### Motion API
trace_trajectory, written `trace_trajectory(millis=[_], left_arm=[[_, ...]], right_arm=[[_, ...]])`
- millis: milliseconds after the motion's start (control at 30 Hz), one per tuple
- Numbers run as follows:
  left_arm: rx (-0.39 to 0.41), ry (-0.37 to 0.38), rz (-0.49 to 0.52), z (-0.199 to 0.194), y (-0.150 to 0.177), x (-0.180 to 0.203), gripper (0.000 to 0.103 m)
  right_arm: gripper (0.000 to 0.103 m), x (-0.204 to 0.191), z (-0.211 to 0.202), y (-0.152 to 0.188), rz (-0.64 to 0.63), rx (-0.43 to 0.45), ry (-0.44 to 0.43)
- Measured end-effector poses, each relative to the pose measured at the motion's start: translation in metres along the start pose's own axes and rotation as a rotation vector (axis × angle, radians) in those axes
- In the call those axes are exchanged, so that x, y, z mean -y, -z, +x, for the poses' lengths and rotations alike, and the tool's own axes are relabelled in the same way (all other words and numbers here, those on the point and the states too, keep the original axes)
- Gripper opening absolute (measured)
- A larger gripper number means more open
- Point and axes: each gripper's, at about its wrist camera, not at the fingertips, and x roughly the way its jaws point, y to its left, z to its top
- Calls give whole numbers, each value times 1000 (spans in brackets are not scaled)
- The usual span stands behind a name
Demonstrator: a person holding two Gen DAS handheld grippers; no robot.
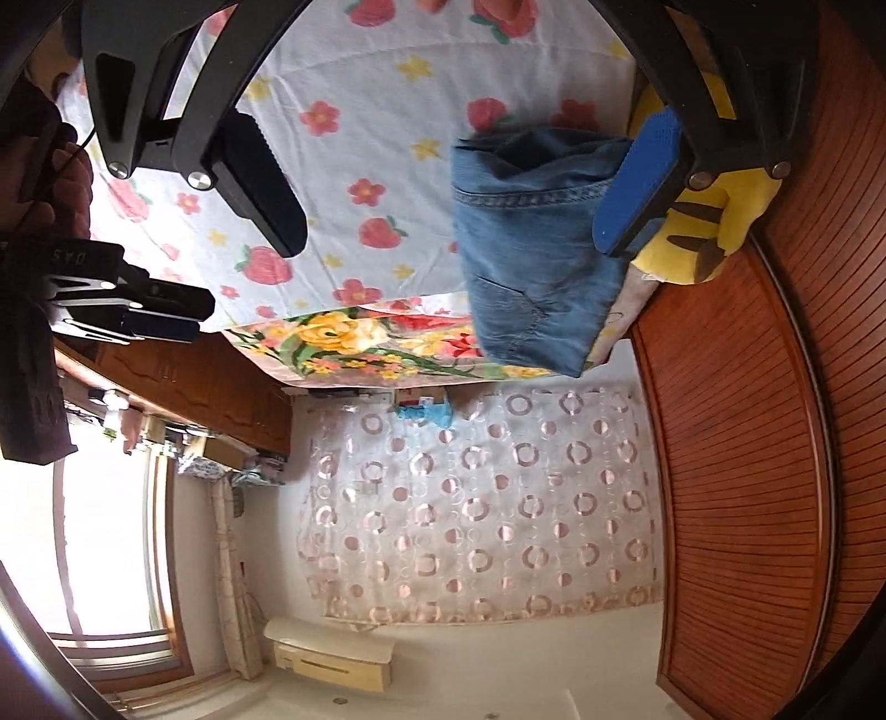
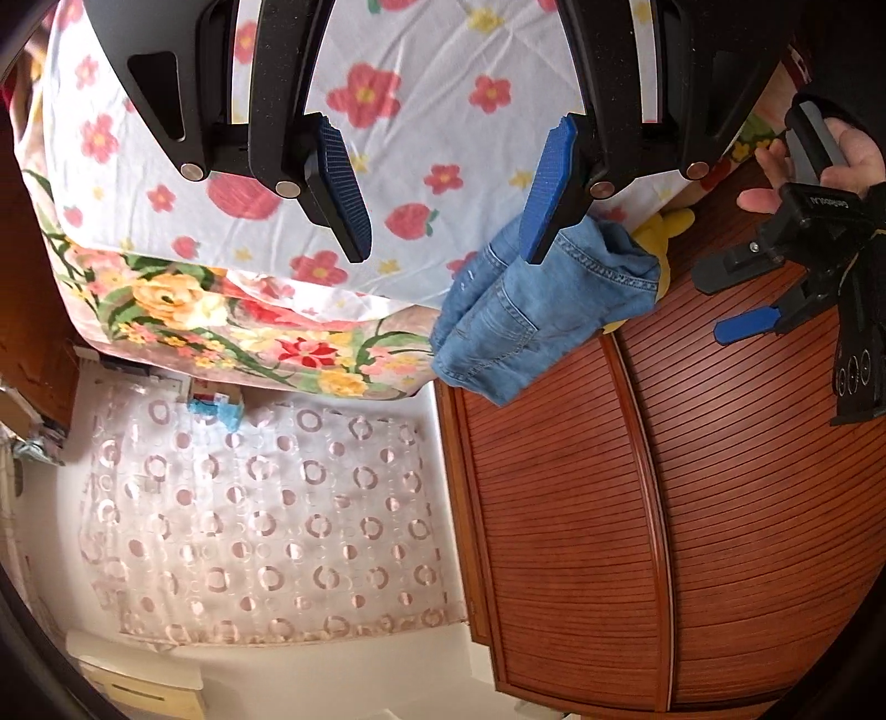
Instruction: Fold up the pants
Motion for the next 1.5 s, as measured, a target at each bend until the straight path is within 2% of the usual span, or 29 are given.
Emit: trace_trajectory(millis=[133,300,400,767,1100,1500], left_arm=[[-2,37,-4,-12,0,15,103],[6,53,-17,-24,-1,31,103],[16,47,-33,-32,-4,41,103],[16,77,1,-49,-12,81,103],[21,84,-10,-58,-13,90,103],[11,66,-28,-61,-16,90,103]], right_arm=[[58,-2,-19,6,22,7,30],[67,-10,-45,9,31,20,87],[68,-15,-65,11,44,29,100],[68,-45,-133,17,55,102,290],[68,-73,-141,30,73,122,328],[68,-73,-145,35,80,130,336]])
